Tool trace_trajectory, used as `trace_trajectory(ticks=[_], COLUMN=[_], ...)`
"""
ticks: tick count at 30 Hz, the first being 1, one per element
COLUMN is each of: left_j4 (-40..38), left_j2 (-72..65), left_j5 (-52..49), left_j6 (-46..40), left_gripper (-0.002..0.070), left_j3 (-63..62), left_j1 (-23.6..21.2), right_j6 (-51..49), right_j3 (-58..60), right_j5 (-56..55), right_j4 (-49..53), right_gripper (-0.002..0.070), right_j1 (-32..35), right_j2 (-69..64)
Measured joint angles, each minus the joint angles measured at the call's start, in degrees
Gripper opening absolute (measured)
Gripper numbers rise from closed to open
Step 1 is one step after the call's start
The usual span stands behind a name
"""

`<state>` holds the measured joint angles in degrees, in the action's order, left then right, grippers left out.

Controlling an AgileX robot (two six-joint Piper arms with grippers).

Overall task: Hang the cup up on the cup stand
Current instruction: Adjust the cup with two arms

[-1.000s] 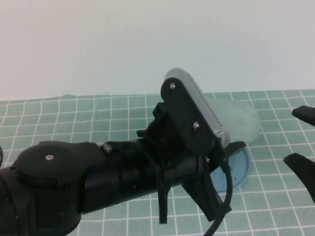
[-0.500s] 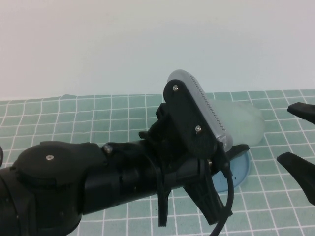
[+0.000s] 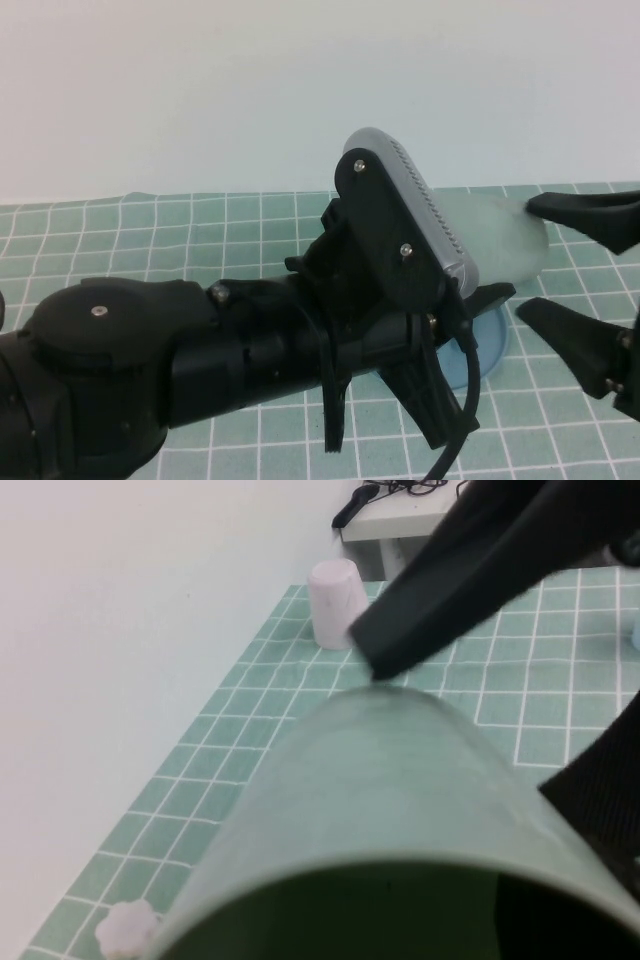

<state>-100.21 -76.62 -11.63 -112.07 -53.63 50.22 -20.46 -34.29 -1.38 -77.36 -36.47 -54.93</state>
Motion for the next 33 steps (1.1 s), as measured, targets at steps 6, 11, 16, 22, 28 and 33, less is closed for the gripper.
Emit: trace_trajectory(ticks=[6, 11, 16, 22, 28, 33], left_j4=[0.0, 0.0, 0.0, 0.0, 0.0, 0.0], left_j2=[0.0, 0.0, 0.0, 0.1, 0.1, 0.1], left_j5=[0.0, 0.1, 0.2, 0.2, 0.3, 0.2], left_j6=[0.0, 0.0, -0.2, -0.4, -0.6, 0.5], left_gripper=[0.0012, 0.0012, 0.0012, 0.0013, 0.0015, 0.0074], left_j3=[0.0, 0.0, 0.0, 0.0, 0.0, -0.1], left_j1=[0.0, 0.0, 0.0, 0.0, -0.1, -0.1], right_j6=[1.9, 4.2, 4.7, 4.5, 5.5, 8.3], right_j3=[-3.8, -6.5, -6.6, -6.6, -6.6, -6.6], right_j5=[3.5, 4.9, 5.1, 4.9, 4.8, 4.9], right_j4=[-0.6, -0.6, -0.6, -1.2, -2.2, -2.2], right_gripper=[0.0693, 0.0693, 0.0692, 0.0578, 0.0545, 0.054], right_j1=[0.0, 0.0, 0.0, 0.0, 0.0, 0.0], right_j2=[-4.1, -5.9, -6.1, -6.1, -6.1, -6.1])
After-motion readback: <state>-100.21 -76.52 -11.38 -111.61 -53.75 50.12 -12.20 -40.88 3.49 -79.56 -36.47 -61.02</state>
